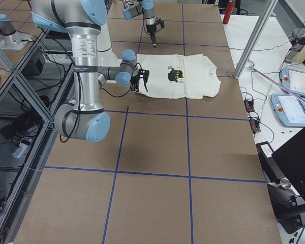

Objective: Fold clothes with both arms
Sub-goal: 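Move both grippers to the hem corners nearest the robot and grasp them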

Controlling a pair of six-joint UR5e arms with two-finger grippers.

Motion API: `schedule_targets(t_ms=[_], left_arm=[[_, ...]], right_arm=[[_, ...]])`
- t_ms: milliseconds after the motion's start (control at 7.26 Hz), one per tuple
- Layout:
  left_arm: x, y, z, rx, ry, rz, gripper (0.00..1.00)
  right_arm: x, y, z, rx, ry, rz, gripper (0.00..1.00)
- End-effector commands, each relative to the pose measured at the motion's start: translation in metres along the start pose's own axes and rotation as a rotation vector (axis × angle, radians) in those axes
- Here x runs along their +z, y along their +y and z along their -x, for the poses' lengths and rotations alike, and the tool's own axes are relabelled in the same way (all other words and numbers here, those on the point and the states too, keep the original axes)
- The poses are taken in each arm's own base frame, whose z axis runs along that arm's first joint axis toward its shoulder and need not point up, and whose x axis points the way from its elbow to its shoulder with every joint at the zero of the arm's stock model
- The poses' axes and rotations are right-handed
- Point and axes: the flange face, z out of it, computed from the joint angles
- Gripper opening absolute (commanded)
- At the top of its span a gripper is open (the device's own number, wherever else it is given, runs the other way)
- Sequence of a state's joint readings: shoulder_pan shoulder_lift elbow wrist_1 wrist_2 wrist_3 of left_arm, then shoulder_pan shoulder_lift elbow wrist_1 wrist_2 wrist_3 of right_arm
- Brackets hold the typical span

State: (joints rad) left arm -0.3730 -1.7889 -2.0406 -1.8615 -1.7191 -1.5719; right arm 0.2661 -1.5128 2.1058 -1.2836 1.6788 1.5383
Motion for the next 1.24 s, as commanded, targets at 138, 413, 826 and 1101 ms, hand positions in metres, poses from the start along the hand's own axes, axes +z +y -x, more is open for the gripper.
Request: schedule_targets(t_ms=[138,413,826,1101], left_arm=[[0.039,0.083,0.009,-0.041,-0.155,0.055,0.94],[0.047,0.095,0.012,-0.027,-0.174,0.071,0.86],[0.061,0.102,0.015,-0.017,-0.198,0.078,0.81],[0.061,0.102,0.014,-0.018,-0.196,0.078,0.71]], right_arm=[[-0.001,0.0,0.003,0.0,-0.008,-0.002,0.0],[-0.003,-0.003,0.004,0.003,-0.011,-0.002,0.0],[-0.004,-0.007,0.003,0.01,-0.012,-0.006,0.0],[-0.005,-0.009,0.002,0.012,-0.012,-0.006,0.0]])
